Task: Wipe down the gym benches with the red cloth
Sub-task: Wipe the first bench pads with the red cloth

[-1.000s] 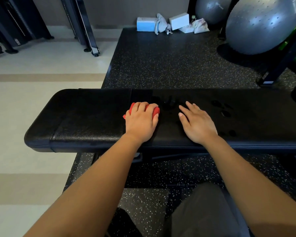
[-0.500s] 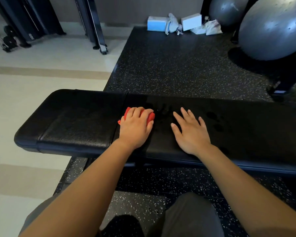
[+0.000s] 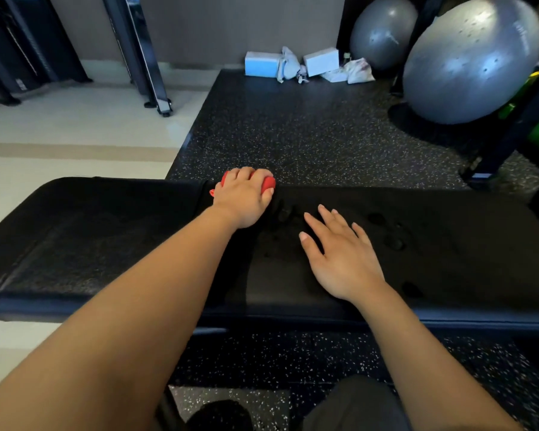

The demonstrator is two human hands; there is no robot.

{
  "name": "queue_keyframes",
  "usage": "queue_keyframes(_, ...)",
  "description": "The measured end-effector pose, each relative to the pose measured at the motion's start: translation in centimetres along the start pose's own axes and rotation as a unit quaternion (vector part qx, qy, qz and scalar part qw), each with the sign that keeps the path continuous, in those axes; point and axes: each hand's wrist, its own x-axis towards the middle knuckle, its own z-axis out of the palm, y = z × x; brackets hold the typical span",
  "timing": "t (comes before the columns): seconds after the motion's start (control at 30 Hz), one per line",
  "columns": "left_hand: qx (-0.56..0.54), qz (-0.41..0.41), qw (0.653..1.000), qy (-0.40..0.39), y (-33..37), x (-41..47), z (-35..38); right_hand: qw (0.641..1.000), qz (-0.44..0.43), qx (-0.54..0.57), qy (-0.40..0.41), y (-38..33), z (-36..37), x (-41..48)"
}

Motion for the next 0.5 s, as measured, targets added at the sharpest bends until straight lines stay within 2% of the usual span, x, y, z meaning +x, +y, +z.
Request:
queue_keyframes(0.13,0.000,0.020,1.000,-0.007,-0.5,-0.1,0.0,1.000,0.002,0.003,-0.002,-0.2,-0.2,-0.3)
queue_keyframes(0.37,0.000,0.085,0.994,0.069,-1.6,-4.1,1.0,0.999,0.028,0.005,-0.026,-0.7,-0.7,1.5)
queue_keyframes(0.5,0.002,0.078,0.995,0.054,-1.4,-3.2,0.8,0.998,0.047,-0.018,-0.032,-1.1,-0.5,3.5)
